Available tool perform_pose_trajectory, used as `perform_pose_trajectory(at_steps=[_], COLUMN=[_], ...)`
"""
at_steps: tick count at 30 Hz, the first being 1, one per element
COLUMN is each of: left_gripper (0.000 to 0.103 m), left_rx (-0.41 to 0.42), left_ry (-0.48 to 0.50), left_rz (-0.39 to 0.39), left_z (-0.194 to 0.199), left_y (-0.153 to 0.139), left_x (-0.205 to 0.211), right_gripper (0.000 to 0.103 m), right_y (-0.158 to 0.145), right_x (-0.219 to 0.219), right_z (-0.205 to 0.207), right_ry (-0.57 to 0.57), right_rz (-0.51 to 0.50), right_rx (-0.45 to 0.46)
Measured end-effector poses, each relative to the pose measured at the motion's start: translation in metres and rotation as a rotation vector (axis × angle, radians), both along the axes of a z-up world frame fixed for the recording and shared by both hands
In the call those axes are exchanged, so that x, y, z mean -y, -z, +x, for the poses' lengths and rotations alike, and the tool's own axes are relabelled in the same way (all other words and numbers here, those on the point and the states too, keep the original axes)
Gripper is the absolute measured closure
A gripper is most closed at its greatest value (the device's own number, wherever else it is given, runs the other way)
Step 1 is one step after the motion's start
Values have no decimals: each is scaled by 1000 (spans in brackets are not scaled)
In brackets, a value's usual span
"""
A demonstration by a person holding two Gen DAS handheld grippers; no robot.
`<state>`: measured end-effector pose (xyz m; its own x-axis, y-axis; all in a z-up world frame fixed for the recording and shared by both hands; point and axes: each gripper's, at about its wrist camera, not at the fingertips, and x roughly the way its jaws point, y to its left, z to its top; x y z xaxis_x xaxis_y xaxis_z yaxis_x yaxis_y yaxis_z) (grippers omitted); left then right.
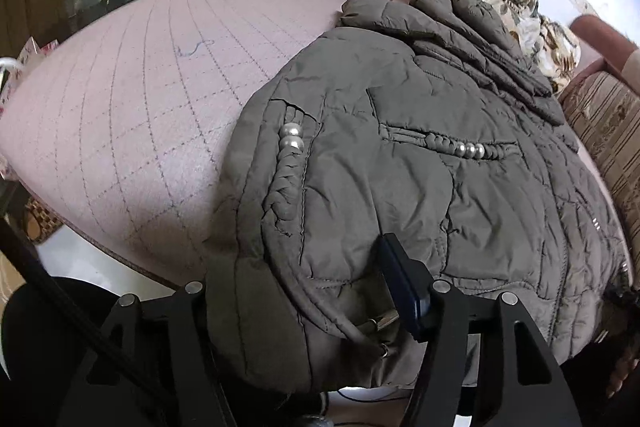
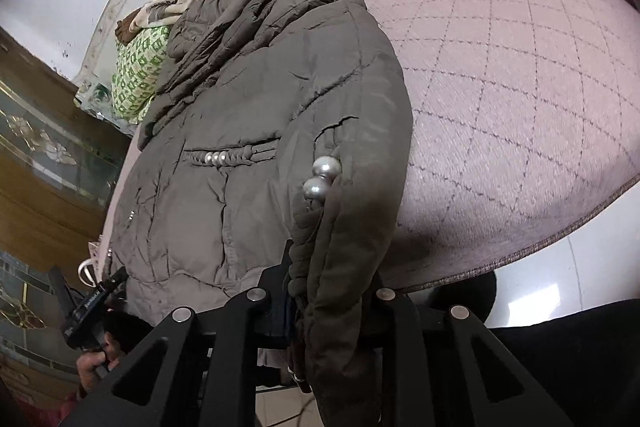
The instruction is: Fold large clothes
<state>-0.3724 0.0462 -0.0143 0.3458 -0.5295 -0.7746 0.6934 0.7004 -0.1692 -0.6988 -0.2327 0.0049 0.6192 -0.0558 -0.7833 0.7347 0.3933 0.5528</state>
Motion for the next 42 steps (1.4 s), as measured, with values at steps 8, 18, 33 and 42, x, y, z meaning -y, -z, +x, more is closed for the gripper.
perform_pose_trajectory(at_steps=[8,18,33,42], left_gripper=[37,49,46,61], left_rx=[-84,-184,-74,-14], left_ry=[6,11,4,26], left_rz=[-24,-69,7,29], left_z=[8,6,1,-6], left_y=[-1,4,5,-2], left_x=[-7,-22,-2,2], right_gripper=[81,72,76,76], right_y=[0,-5,4,2], right_x=[0,1,-1,-6], right_z=[0,-9,4,0], right_ry=[21,51,7,39], right_rz=[-8,45,33,5], right_rx=[4,-5,-88,-59])
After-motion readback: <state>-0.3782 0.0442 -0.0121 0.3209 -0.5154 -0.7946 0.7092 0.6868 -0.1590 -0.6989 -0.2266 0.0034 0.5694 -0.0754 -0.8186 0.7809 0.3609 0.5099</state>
